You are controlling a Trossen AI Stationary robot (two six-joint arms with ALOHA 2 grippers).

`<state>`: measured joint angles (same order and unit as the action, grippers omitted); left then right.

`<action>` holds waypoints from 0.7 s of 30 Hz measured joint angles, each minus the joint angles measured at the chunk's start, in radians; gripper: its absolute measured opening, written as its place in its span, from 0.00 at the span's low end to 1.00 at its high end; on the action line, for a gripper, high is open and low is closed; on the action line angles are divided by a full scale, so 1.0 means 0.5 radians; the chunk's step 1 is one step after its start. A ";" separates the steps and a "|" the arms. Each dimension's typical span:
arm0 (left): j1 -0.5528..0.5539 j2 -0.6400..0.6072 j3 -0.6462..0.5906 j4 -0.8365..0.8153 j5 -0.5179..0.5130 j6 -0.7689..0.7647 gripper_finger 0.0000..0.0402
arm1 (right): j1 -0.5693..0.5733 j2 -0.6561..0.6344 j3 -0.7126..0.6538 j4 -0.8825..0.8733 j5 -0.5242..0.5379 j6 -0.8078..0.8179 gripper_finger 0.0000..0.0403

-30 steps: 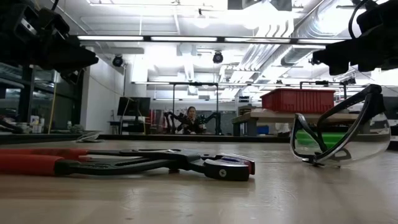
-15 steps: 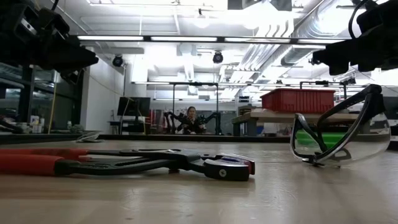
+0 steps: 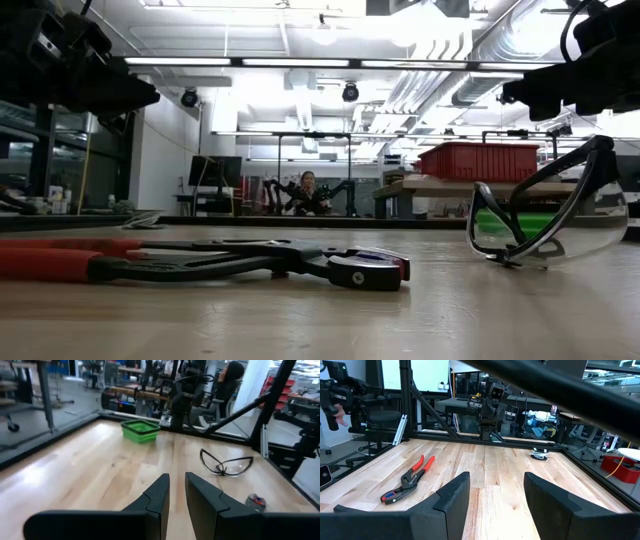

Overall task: Coil cords
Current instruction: Uncoil the wire from the spool

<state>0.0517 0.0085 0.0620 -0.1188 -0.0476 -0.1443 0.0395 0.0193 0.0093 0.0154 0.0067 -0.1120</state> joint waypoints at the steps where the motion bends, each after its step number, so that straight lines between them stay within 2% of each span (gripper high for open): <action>1: -0.001 0.000 0.000 0.041 0.006 0.009 0.14 | 0.000 0.000 0.000 0.000 -0.001 -0.001 0.45; 6: 0.001 0.008 0.000 0.432 0.004 -0.201 0.14 | 0.000 0.000 -0.001 0.000 0.000 -0.001 0.45; 9: 0.023 0.159 0.000 0.999 -0.266 -0.539 0.14 | 0.000 0.000 -0.001 -0.001 -0.001 -0.001 0.45; 11: 0.049 0.363 0.075 1.207 -0.402 -0.689 0.14 | 0.000 0.000 -0.001 0.000 -0.001 0.000 0.45; 13: 0.086 0.609 0.247 1.115 -0.394 -0.695 0.13 | 0.000 0.000 0.000 -0.001 -0.001 0.000 0.45; 16: 0.177 1.049 0.639 0.721 -0.104 -0.520 0.11 | 0.000 0.000 0.000 -0.001 -0.001 0.000 0.45; 18: 0.260 1.316 0.965 0.244 0.107 -0.353 0.10 | 0.000 0.000 -0.001 0.000 -0.001 0.000 0.45; 21: 0.410 1.674 1.351 -0.432 0.139 -0.132 0.08 | 0.000 0.000 -0.001 0.000 0.000 0.000 0.45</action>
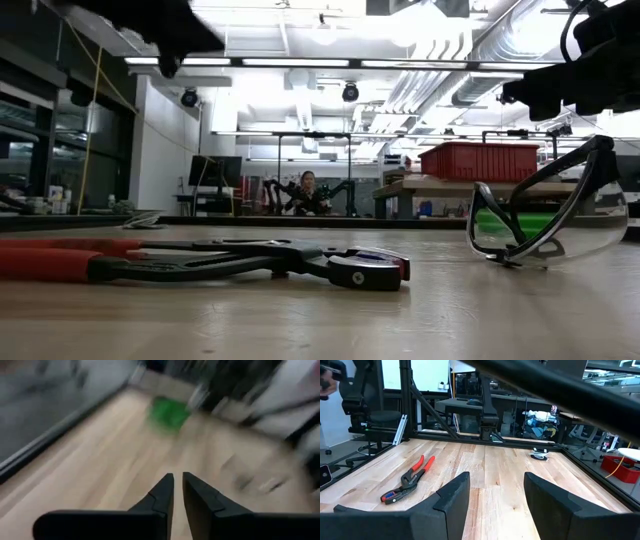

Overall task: Coil cords
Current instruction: Uncoil the wire from the spool

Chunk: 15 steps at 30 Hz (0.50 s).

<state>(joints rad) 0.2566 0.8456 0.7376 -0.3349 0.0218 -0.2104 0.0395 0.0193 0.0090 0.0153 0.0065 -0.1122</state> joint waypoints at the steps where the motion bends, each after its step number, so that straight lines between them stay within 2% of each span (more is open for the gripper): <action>1: 0.056 0.091 0.061 -0.106 -0.002 0.021 0.08 | 0.000 0.000 0.001 0.000 0.000 0.000 0.45; 4: 0.197 0.270 0.083 -0.072 0.117 -0.099 0.06 | 0.000 0.000 0.000 0.000 0.000 0.000 0.45; 8: 0.262 0.395 -0.039 0.413 0.323 -0.452 0.05 | 0.000 0.000 0.001 0.000 0.000 0.000 0.45; 11: 0.253 0.467 -0.106 0.703 0.332 -0.644 0.04 | 0.000 0.000 0.001 0.000 0.000 0.000 0.45; 15: 0.228 0.550 -0.109 0.712 0.223 -0.868 0.03 | -0.001 0.000 0.000 0.000 0.000 0.000 0.45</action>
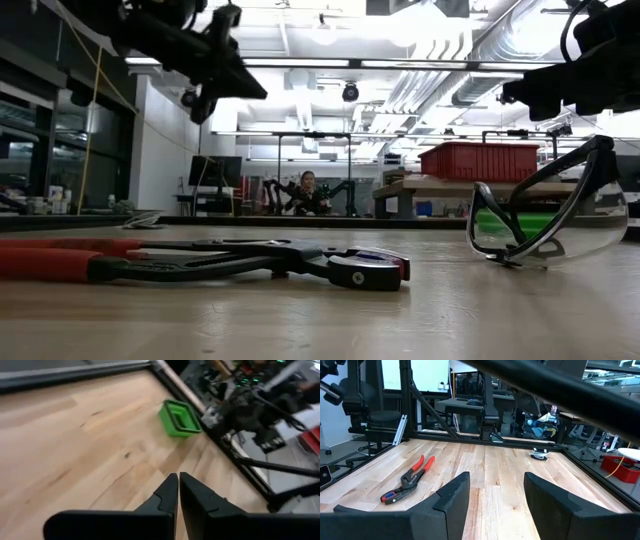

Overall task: Coil cords
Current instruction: Uncoil the wire from the spool

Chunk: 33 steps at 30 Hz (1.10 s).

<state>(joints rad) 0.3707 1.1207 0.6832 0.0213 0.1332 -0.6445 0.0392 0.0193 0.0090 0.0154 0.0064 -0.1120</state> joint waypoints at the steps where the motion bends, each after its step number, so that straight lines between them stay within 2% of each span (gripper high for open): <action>1: -0.005 0.011 0.000 0.000 -0.010 -0.052 0.02 | 0.000 0.000 0.000 0.000 0.000 -0.001 0.45; 5: -0.041 0.014 0.000 0.063 -0.022 -0.358 0.01 | -0.003 0.003 0.001 0.058 0.060 -0.047 0.45; 7: -0.059 0.010 0.000 0.236 -0.062 -0.514 0.00 | -0.005 0.003 0.001 0.250 0.146 0.052 0.45; 11: -0.091 0.001 0.004 0.764 -0.254 -0.523 0.00 | -0.005 0.012 0.053 1.189 0.357 0.738 0.45; 13: -0.091 0.001 0.004 0.944 -0.361 -0.452 0.00 | -0.014 0.021 0.092 1.693 0.638 0.921 0.45; 15: -0.088 0.001 0.004 1.042 -0.465 -0.411 0.00 | -0.017 0.026 0.135 1.909 0.943 1.026 0.45; 17: -0.086 0.001 0.014 1.048 -0.522 -0.373 0.00 | -0.015 0.053 0.225 1.740 0.998 1.133 0.45; 21: -0.075 -0.003 0.016 1.022 -0.533 -0.306 0.00 | -0.015 0.288 0.502 0.805 0.732 1.509 0.45; 23: -0.038 -0.032 0.016 0.914 -0.532 -0.273 0.00 | -0.015 0.492 0.631 0.587 0.742 1.685 0.45; 26: 0.062 -0.131 0.019 0.516 -0.545 -0.277 0.00 | -0.015 0.787 0.801 0.598 0.921 1.834 0.45; 30: 0.245 -0.224 0.163 -0.442 -0.548 -0.400 0.00 | -0.037 1.105 1.016 0.592 0.876 1.613 0.45; 33: 0.378 -0.208 0.375 -1.152 -0.558 -0.327 0.00 | -0.059 1.322 1.158 0.587 0.820 1.489 0.45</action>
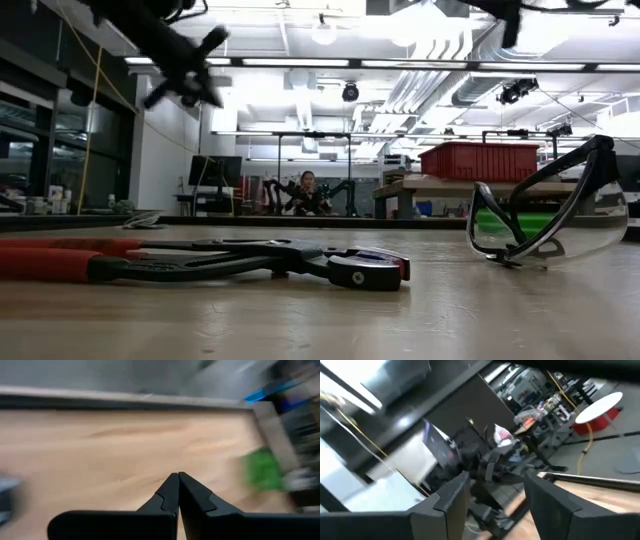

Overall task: Coil cords
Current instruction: Uncoil the wire from the spool

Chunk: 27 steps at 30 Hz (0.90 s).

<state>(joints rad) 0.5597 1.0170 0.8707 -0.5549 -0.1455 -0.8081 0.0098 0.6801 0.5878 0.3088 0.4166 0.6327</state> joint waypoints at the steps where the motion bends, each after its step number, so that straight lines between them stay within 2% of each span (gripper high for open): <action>1: 0.049 0.028 0.061 -0.207 0.000 0.021 0.00 | -0.020 0.069 0.050 -0.001 -0.002 -0.066 0.45; 4: 0.162 0.126 0.167 -0.634 0.000 0.156 0.01 | -0.095 0.261 0.183 0.003 0.001 -0.186 0.45; 8: 0.267 0.260 0.181 -0.898 -0.003 0.264 0.08 | -0.221 0.473 0.338 -0.135 -0.021 -0.125 0.45; 12: 0.358 0.413 0.181 -1.062 0.002 0.362 0.19 | -0.316 0.618 0.479 -0.286 -0.122 -0.054 0.45; 21: 0.480 0.759 0.181 -0.897 0.002 0.553 0.44 | -0.401 0.721 0.647 -0.411 -0.334 -0.306 0.45; 27: 0.506 0.980 0.181 -0.908 -0.054 0.626 0.51 | -0.404 0.697 0.669 -0.451 -0.350 -0.332 0.45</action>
<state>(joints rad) 0.8127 1.5071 0.9611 -1.0092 -0.1724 -0.4950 -0.1921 1.0287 0.9222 0.0834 0.2417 0.4667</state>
